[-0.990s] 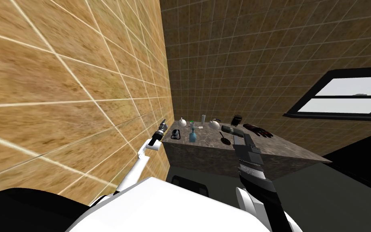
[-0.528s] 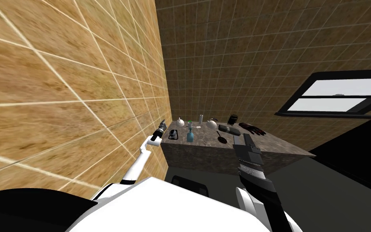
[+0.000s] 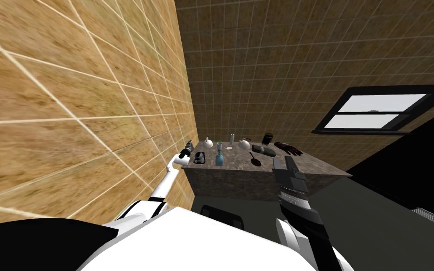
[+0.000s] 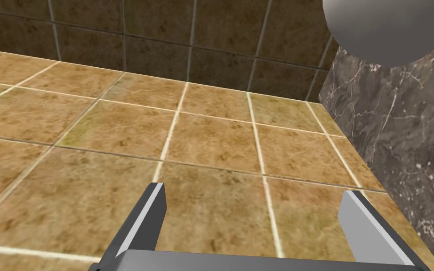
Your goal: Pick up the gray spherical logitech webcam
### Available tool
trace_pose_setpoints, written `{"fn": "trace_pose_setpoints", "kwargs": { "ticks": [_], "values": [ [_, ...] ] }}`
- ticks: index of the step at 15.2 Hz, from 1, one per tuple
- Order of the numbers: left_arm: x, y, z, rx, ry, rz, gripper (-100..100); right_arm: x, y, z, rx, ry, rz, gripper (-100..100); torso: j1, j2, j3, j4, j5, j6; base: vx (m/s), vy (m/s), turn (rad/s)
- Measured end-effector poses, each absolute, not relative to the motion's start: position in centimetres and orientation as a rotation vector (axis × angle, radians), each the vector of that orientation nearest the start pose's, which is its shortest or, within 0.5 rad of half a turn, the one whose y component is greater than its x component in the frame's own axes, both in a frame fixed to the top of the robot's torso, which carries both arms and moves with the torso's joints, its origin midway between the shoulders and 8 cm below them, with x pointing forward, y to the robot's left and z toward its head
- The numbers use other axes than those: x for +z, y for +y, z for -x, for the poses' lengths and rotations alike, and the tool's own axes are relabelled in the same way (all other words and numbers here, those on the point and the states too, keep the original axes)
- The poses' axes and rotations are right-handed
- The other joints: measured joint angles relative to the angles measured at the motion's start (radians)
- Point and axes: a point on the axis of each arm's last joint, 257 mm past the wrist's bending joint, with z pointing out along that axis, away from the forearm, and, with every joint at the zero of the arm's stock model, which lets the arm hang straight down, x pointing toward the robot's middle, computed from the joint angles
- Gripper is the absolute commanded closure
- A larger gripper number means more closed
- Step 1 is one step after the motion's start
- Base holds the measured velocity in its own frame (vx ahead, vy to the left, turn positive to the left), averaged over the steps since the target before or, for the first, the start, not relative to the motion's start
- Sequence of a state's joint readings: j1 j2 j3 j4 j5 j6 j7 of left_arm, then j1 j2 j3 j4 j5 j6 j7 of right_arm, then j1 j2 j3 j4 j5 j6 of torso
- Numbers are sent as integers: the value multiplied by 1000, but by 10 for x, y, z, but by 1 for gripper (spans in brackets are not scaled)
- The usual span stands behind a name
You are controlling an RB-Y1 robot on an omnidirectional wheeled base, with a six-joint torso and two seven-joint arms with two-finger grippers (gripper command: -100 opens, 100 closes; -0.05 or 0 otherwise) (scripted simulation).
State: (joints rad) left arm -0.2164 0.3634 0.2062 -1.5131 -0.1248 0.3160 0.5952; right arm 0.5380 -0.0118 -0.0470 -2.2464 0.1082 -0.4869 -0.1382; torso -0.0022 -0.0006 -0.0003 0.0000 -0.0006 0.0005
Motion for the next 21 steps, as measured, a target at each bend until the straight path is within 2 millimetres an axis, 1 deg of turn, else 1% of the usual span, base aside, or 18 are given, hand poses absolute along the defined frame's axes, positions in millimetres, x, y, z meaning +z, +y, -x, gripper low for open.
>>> {"fn": "trace_pose_setpoints", "kwargs": {
  "ticks": [2,4,6,8,10,12,14,16,18,20,21],
  "values": [
    [-163,448,-592,-1062,931,1544,-100,-6,-289,-349,1282,704,-700,0,0,0,0,0,0,-1,8,-32,-85],
    [-166,462,-597,-1037,905,1598,-100,-6,-289,-349,1282,704,-700,0,-1,0,0,0,0,0,12,-32,-76],
    [-179,471,-597,-1003,899,1653,-100,-6,-289,-349,1282,704,-700,0,0,0,0,0,0,-1,6,-21,-38],
    [-183,481,-600,-978,873,1704,-100,-6,-289,-349,1282,704,-700,0,0,0,0,0,0,0,8,-26,-84],
    [-192,487,-599,-947,863,1751,-100,-6,-289,-349,1282,704,-700,0,0,0,0,0,0,-1,8,-20,-48],
    [-195,497,-600,-922,833,1801,-100,-6,-289,-349,1282,704,-700,0,0,0,0,0,0,0,14,-26,-83],
    [-204,503,-600,-890,821,1848,-100,-6,-289,-349,1282,704,-700,0,1,0,0,0,0,-1,11,-16,-37],
    [-207,510,-602,-864,788,1899,-100,-6,-289,-349,1282,704,-700,0,0,0,0,0,0,0,15,-21,-78],
    [-217,516,-598,-831,773,1944,-100,-6,-289,-349,1282,704,-700,0,1,0,0,0,0,-1,8,-18,-38],
    [-217,524,-597,-808,737,1991,-100,-6,-289,-349,1282,704,-700,0,0,0,0,0,0,0,14,-22,-79],
    [-222,526,-596,-789,727,2017,-100,-6,-289,-349,1282,704,-700,0,0,0,0,0,0,-1,19,-24,-93]
  ]
}}
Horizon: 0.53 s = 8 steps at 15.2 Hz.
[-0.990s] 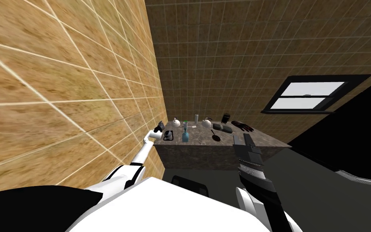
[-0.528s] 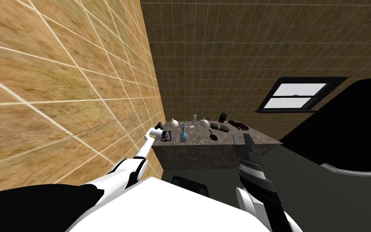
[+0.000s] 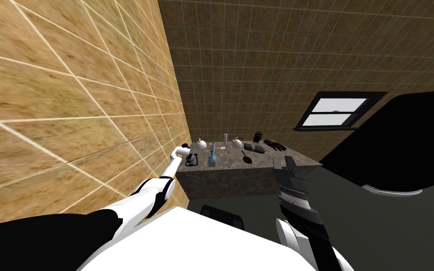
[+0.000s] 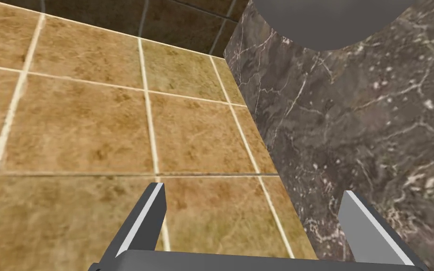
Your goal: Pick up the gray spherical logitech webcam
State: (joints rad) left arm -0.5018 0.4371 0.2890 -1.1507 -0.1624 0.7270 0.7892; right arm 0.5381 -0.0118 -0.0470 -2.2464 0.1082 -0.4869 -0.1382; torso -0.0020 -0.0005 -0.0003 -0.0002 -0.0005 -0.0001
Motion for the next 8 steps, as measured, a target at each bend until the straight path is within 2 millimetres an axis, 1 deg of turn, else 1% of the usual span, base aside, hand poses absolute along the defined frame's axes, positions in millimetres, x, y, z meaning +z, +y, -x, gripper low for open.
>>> {"fn": "trace_pose_setpoints", "kwargs": {
  "ticks": [2,4,6,7,8],
  "values": [
    [-224,533,-595,-762,685,2070,-100,-6,-289,-349,1282,704,-700,0,0,0,0,0,0,0,17,-21,-70],
    [-234,535,-590,-721,667,2119,-100,-6,-289,-349,1282,704,-700,0,1,0,0,0,0,0,7,-11,-31],
    [-234,541,-587,-693,627,2167,-100,-6,-289,-349,1282,704,-700,0,0,0,0,0,0,0,13,-14,-72],
    [-239,543,-584,-671,616,2193,-100,-6,-289,-349,1282,704,-700,0,1,0,0,0,0,0,17,-14,-101],
    [-239,545,-583,-656,593,2217,-100,-6,-289,-349,1282,704,-700,0,0,0,0,0,0,0,20,-12,-97]
  ]
}}
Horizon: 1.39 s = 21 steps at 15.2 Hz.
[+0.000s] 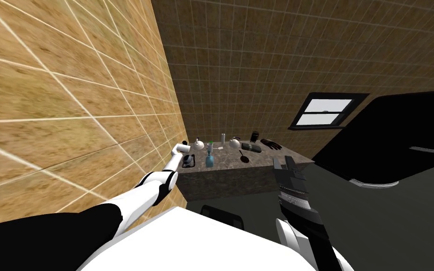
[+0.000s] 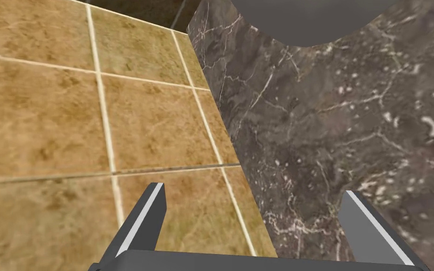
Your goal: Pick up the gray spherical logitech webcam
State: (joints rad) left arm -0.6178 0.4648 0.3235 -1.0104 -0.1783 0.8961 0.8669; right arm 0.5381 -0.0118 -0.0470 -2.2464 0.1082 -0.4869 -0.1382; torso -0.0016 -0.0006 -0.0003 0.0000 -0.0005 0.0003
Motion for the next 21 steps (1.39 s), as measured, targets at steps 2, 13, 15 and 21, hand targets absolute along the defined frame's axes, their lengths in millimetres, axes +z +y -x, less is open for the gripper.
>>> {"fn": "trace_pose_setpoints", "kwargs": {
  "ticks": [2,13,15,21],
  "values": [
    [-248,547,-576,-614,558,2272,-100,-6,-289,-349,1282,704,-700,0,0,0,0,0,0,-1,12,-7,-7],
    [-274,550,-543,-403,385,2503,-100,-6,-289,-349,1282,704,-700,0,1,0,0,0,0,-1,15,-2,-54],
    [-279,547,-533,-354,344,2550,-100,-6,-289,-349,1282,705,-700,0,2,0,0,0,0,0,18,10,-50],
    [-291,538,-505,-201,240,2668,-100,-6,-289,-349,1282,705,-700,0,3,0,0,0,1,-1,16,17,-38]
  ]
}}
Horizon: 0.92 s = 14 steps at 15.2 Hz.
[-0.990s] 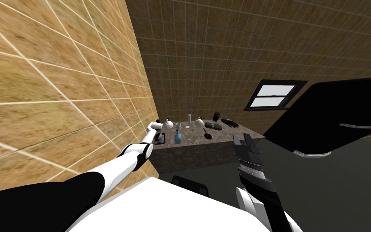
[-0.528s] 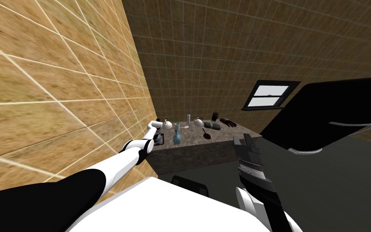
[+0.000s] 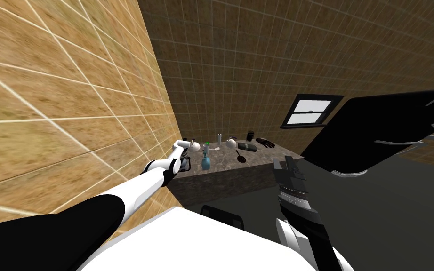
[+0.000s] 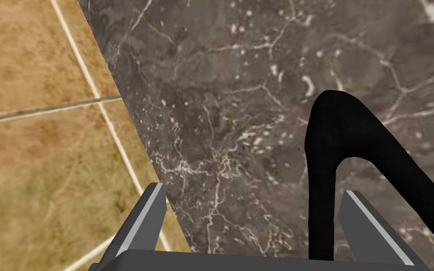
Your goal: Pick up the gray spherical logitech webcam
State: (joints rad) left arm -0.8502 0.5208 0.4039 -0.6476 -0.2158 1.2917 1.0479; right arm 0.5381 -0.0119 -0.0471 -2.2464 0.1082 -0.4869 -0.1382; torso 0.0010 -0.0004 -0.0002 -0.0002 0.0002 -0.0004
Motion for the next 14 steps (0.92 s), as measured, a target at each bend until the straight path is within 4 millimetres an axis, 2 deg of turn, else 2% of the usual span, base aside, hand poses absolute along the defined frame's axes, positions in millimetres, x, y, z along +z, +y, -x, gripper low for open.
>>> {"fn": "trace_pose_setpoints", "kwargs": {
  "ticks": [6,14],
  "values": [
    [-305,526,-474,-42,152,2761,-100,-6,-289,-349,1282,705,-700,0,1,0,0,0,0,0,15,29,-27],
    [-313,506,-440,151,54,2850,-100,-6,-289,-349,1282,705,-700,0,0,2,-1,-3,3,-1,19,35,-25]
  ]
}}
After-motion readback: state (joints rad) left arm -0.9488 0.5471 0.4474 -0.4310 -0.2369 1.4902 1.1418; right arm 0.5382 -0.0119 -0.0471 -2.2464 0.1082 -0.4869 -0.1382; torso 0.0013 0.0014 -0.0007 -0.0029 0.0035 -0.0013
